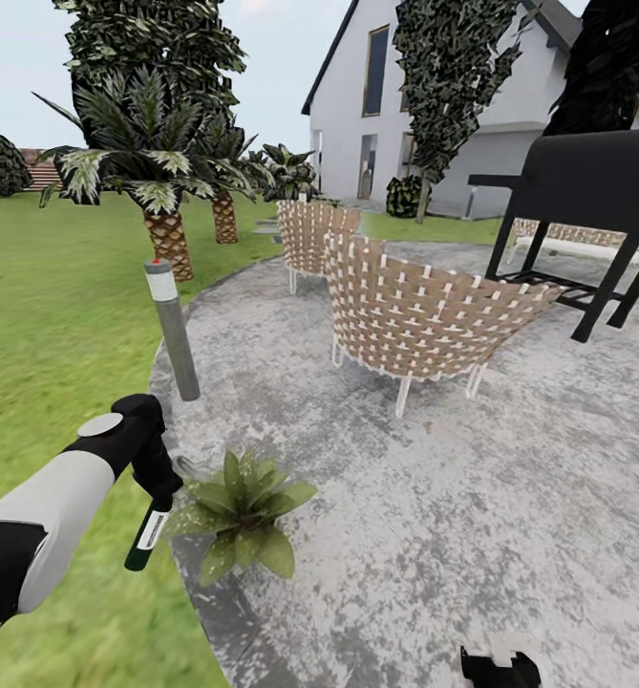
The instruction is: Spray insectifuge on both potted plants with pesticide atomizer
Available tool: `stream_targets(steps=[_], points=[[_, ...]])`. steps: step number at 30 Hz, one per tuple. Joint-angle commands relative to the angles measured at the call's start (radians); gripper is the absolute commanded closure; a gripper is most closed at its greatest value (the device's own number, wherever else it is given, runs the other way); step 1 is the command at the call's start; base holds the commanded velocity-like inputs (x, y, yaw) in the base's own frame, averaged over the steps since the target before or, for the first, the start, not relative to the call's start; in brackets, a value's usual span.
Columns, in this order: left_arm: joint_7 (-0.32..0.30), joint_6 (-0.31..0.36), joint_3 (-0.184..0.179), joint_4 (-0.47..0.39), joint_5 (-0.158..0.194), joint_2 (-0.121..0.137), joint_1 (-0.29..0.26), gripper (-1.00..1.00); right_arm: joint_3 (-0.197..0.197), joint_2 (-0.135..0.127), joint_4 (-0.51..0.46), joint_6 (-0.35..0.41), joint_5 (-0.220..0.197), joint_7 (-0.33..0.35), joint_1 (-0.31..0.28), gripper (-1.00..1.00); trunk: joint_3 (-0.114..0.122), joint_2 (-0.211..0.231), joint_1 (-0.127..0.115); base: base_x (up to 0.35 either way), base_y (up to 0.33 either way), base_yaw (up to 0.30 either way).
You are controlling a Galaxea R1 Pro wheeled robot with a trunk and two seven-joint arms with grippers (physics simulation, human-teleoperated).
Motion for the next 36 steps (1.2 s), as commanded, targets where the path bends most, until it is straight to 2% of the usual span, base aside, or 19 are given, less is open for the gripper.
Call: stream_targets(steps=[1, 8, 13, 23, 36], points=[[-0.009, 0.011, -0.004, -0.001, -0.006, 0.001, 0.0, 1.0, -0.001, 0.0, 0.001, -0.002, 0.004, -0.003, -0.001, -1.0, -0.001, 0.0, 0.0, 0.329, -0.001, 0.161], [-0.009, 0.009, -0.009, -0.001, -0.008, 0.001, 0.008, 1.0, -0.001, 0.0, 0.001, -0.003, 0.004, -0.003, -0.001, -1.0, -0.001, 0.0, 0.0, 0.163, 0.0, 0.078], [-0.009, 0.009, -0.007, 0.006, -0.011, 0.004, 0.011, 1.0, -0.001, 0.0, 0.001, -0.003, 0.004, -0.003, -0.001, -1.0, -0.001, 0.0, 0.0, 0.003, 0.0, 0.263], [-0.009, 0.009, -0.006, 0.001, -0.014, -0.009, 0.013, 1.0, -0.003, -0.001, 0.001, -0.004, 0.004, -0.005, -0.001, -1.0, -0.001, 0.0, 0.0, 0.0, -0.001, 0.277], [-0.009, 0.011, -0.006, -0.003, -0.014, -0.008, 0.012, 1.0, 0.0, -0.011, 0.001, -0.004, 0.005, -0.002, -0.001, -1.0, -0.001, 0.0, 0.0, 0.0, -0.245, 0.054]])
